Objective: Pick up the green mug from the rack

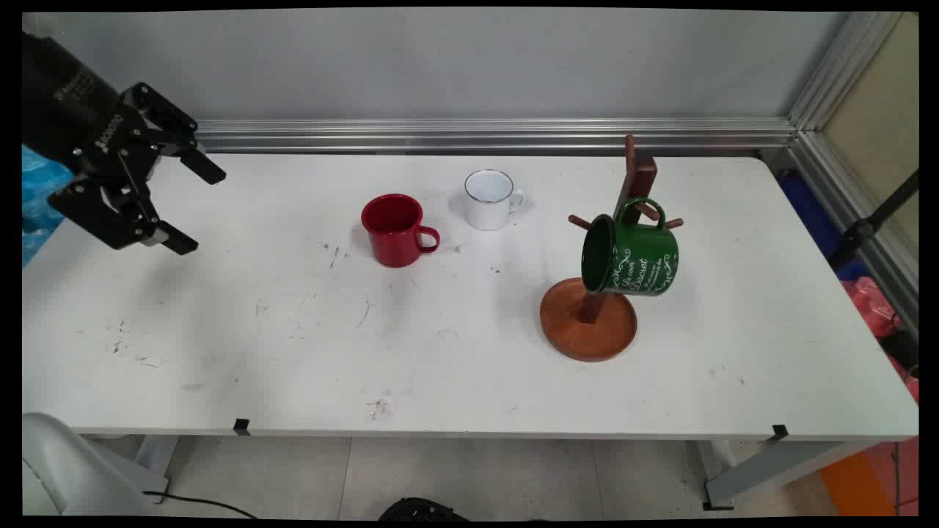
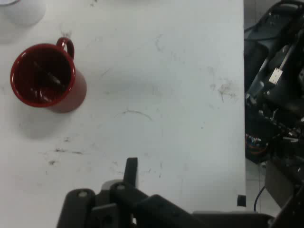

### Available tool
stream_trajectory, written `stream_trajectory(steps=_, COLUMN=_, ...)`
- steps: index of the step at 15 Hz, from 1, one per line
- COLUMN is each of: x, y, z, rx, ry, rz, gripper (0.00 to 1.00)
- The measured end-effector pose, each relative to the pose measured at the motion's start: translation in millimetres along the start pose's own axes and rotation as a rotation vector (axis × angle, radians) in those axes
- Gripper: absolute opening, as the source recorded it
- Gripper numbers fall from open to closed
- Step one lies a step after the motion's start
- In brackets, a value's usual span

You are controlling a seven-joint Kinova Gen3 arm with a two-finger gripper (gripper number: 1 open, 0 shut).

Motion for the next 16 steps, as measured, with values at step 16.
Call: stream_trajectory(steps=16, x=76.4, y=3.6, z=65.0, rx=-0.059, ry=0.257, rz=-0.165, gripper=1.0)
